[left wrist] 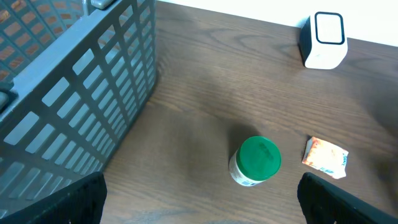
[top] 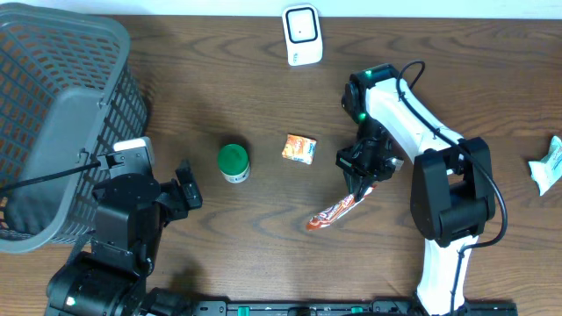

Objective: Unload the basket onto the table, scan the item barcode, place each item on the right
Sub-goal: 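Lift the TOP bar and hold it in front of the white scanner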

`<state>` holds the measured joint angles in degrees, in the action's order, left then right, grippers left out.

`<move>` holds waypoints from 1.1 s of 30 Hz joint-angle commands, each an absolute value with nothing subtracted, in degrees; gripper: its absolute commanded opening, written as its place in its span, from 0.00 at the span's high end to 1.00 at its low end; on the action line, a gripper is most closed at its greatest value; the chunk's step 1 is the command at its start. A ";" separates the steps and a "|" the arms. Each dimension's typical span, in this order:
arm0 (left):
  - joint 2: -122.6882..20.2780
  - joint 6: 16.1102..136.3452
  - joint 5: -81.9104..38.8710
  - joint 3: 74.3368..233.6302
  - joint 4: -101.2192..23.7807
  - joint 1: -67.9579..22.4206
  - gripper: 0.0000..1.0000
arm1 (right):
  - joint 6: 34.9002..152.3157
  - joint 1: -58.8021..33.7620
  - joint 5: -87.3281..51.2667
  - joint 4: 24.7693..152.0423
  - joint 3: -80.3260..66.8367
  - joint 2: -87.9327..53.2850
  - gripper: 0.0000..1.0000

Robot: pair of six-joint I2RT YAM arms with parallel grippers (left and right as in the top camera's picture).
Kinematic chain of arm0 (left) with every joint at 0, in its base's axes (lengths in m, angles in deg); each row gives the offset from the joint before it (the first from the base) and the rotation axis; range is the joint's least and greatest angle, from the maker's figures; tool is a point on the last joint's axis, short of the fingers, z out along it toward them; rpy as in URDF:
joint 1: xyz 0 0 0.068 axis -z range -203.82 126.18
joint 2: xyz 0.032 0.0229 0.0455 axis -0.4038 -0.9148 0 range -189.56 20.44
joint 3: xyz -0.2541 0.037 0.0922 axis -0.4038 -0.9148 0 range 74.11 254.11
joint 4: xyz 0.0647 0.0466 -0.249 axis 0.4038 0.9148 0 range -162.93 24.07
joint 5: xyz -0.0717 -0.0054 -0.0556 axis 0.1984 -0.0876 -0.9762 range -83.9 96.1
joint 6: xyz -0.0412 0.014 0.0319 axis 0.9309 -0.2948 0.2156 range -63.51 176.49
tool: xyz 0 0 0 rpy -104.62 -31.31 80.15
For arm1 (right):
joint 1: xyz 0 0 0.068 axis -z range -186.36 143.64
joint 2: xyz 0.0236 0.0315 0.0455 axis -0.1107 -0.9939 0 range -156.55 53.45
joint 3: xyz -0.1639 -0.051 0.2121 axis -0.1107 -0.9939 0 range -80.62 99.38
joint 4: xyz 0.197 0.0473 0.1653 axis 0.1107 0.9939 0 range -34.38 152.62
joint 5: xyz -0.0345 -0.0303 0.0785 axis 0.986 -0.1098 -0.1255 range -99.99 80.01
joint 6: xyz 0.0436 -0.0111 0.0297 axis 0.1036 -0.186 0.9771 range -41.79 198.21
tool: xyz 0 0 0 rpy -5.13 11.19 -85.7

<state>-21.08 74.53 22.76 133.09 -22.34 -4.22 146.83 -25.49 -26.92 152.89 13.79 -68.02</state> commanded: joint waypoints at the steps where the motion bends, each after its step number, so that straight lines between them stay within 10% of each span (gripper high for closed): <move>1: -21.03 74.77 23.31 133.96 -22.36 -4.51 0.02 | 153.74 -25.40 -27.68 153.18 12.33 -68.09 0.99; 33: -21.03 74.77 23.31 133.96 -22.36 -4.51 0.02 | 151.46 -22.52 -32.77 153.18 -3.28 -68.20 0.98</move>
